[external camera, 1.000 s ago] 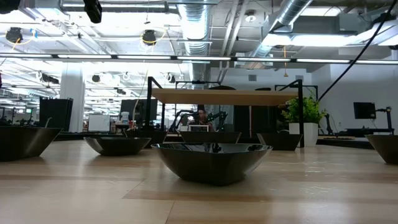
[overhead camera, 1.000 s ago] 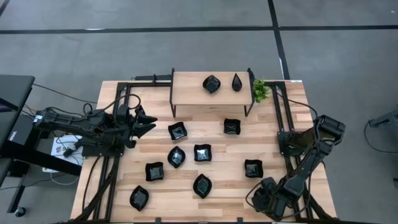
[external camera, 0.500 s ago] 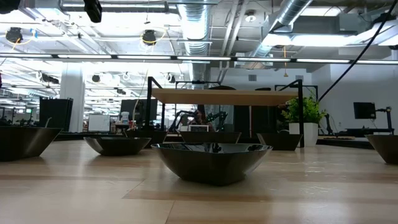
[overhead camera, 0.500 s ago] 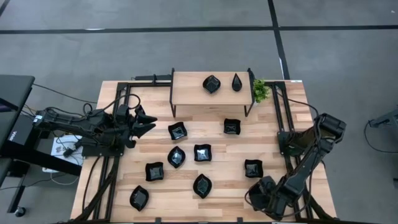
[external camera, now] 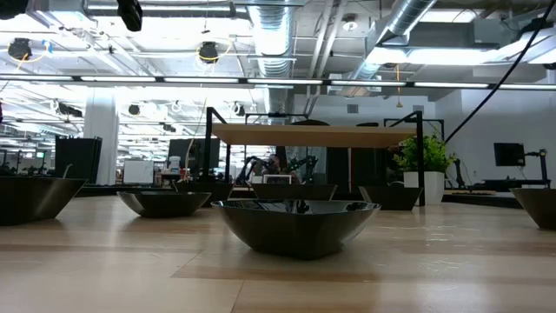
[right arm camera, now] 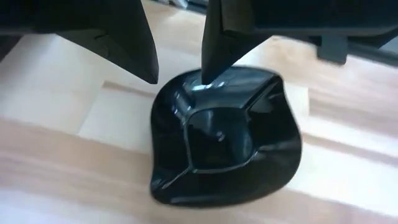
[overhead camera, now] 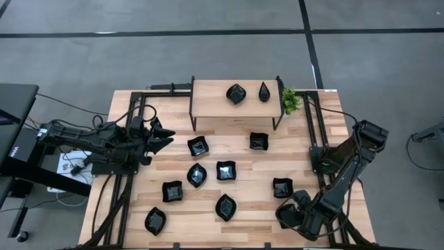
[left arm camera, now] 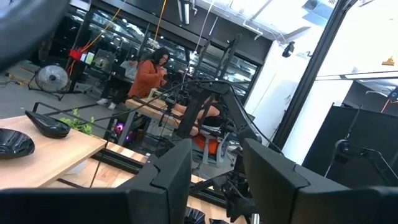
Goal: Pick & Place Mini shaped plates
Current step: Stack the leaf-shaped plate on top of the leaf-shaped plate on the shelf
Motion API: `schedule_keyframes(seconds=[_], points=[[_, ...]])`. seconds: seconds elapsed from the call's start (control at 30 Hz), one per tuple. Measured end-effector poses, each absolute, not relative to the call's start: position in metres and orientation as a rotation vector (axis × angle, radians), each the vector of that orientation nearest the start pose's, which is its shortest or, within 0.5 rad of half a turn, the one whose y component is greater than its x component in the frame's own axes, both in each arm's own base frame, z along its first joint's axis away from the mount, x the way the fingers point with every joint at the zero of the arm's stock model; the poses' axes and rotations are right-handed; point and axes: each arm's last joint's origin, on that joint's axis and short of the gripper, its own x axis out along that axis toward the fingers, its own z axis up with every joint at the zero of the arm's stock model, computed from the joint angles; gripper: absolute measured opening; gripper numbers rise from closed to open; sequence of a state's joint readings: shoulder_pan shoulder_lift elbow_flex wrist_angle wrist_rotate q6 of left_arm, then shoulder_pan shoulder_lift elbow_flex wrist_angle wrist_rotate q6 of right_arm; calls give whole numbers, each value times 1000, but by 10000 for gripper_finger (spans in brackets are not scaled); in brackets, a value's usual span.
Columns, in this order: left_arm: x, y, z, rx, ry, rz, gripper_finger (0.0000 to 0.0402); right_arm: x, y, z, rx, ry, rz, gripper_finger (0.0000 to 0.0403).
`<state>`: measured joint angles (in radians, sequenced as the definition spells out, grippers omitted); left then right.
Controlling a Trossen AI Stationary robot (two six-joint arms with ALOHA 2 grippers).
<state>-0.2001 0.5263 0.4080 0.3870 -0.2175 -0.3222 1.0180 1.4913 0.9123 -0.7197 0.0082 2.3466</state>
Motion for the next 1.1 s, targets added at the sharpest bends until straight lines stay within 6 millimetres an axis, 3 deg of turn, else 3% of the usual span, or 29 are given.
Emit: schedule_keyframes(seconds=[0.33, 0.93, 1.1], points=[[133, -20, 292, -376, -267, -2, 145, 131, 216, 187, 1154, 1304, -886, 118], [133, -20, 292, -375, -266, -5, 145, 130, 219, 187, 1139, 1241, -828, 118], [133, -20, 292, -375, -266, -5, 145, 125, 215, 172, 1143, 1259, -833, 118]])
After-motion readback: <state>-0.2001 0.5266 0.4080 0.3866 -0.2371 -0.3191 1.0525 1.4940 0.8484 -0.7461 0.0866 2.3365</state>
